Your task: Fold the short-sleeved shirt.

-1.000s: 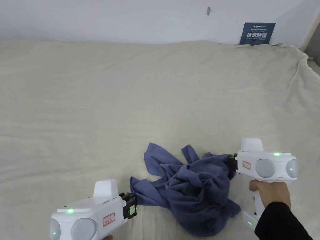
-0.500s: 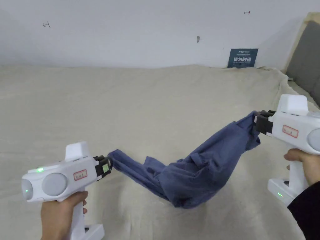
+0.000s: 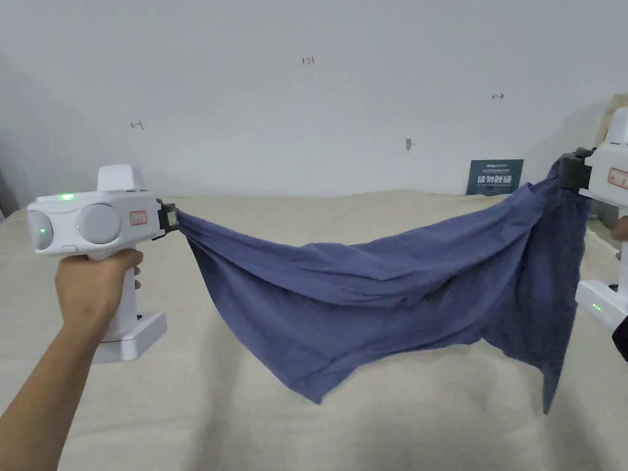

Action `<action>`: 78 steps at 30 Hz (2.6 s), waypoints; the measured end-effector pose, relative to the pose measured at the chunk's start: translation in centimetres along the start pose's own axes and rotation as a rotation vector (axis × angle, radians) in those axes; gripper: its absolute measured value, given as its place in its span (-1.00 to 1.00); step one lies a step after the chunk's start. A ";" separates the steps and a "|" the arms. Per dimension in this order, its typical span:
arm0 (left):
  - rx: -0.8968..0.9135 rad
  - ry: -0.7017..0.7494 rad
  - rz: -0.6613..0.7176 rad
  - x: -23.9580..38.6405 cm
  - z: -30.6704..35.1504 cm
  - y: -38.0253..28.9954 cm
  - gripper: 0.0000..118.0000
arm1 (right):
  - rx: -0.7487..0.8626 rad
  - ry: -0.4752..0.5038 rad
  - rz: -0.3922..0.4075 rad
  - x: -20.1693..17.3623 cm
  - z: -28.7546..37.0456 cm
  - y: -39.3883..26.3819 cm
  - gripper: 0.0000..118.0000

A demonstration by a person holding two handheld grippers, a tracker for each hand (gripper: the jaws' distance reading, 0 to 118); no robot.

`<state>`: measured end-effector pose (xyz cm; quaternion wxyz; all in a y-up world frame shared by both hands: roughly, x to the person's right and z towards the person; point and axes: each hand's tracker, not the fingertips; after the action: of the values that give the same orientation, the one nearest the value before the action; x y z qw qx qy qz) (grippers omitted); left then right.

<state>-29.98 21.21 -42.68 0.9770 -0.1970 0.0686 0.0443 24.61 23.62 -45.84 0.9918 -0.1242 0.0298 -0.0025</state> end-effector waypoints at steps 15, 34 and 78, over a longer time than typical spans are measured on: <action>0.160 0.123 -0.039 -0.5 -4.6 6.8 -0.97 | 0.120 -0.128 0.038 -2.0 -6.1 2.7 -0.94; 0.049 0.152 -0.028 -2.9 -7.4 -8.8 -0.97 | -0.025 -0.140 0.042 -4.3 -5.8 -13.2 -0.94; -0.457 0.197 0.097 -7.2 8.7 -38.1 -0.97 | -0.569 -0.127 -0.085 -2.3 13.7 -37.8 -0.94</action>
<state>-31.69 -10.85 -19.21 0.8924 -0.4127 0.1611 0.0859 23.17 -9.63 -23.14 0.9160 -0.3983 -0.0379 -0.0279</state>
